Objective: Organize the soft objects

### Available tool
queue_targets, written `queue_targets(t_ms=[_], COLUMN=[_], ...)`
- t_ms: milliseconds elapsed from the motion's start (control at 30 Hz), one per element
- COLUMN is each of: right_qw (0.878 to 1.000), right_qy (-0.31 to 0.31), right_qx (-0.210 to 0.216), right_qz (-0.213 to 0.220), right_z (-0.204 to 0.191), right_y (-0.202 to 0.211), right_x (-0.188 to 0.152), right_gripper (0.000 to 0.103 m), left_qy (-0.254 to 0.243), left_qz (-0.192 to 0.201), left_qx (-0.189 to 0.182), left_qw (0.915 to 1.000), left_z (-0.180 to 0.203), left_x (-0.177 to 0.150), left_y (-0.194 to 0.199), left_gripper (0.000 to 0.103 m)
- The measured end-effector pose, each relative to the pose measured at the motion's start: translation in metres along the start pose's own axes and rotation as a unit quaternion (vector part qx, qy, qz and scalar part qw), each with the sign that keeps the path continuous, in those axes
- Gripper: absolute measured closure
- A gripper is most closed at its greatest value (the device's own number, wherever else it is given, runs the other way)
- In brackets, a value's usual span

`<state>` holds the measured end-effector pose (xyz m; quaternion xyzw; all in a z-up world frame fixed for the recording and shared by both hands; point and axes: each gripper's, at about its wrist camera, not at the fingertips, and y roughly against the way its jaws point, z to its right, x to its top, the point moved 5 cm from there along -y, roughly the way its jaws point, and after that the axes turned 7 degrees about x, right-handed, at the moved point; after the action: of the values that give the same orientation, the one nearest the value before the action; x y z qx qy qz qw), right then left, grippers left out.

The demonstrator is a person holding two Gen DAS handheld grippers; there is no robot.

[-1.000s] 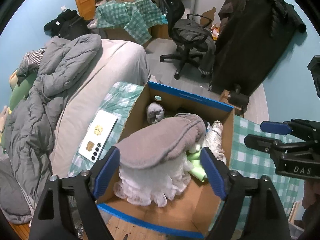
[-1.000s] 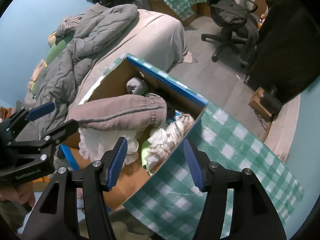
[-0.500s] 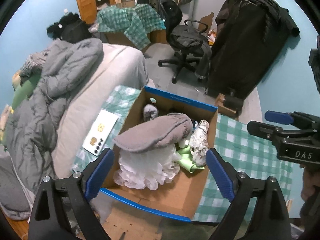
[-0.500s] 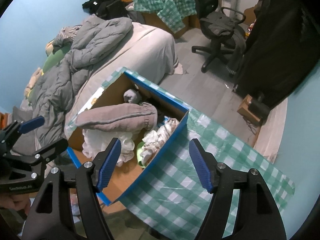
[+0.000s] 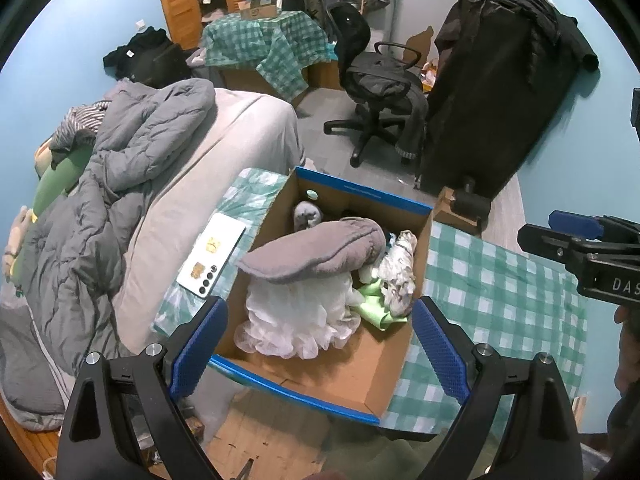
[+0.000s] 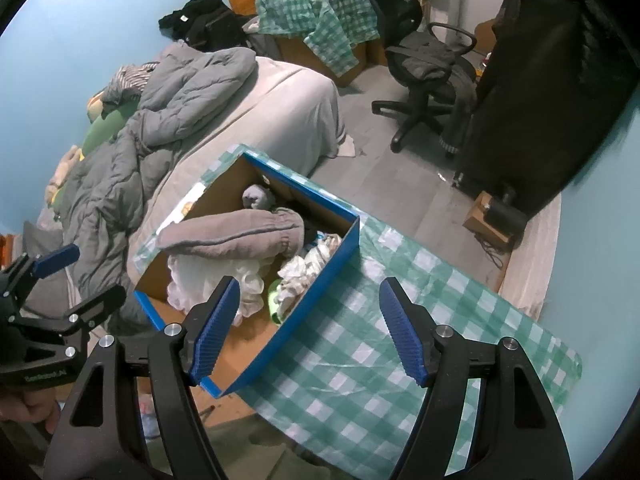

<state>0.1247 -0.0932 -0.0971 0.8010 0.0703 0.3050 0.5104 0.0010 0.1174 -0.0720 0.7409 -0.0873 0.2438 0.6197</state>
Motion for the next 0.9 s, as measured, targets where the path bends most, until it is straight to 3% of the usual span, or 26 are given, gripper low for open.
queue_targets(t_ms=[900], right_qw=[1.0], right_qy=[-0.005], right_qx=[-0.001], right_qz=[0.001], right_z=[-0.004], right_y=[0.002], right_x=[-0.012], right_gripper=[0.031], left_qy=[-0.017], left_qz=[0.001], left_qx=[0.014], left_qw=[0.9998], left_z=[0.004], left_x=[-0.003], left_y=[0.007], left_gripper=[0.009])
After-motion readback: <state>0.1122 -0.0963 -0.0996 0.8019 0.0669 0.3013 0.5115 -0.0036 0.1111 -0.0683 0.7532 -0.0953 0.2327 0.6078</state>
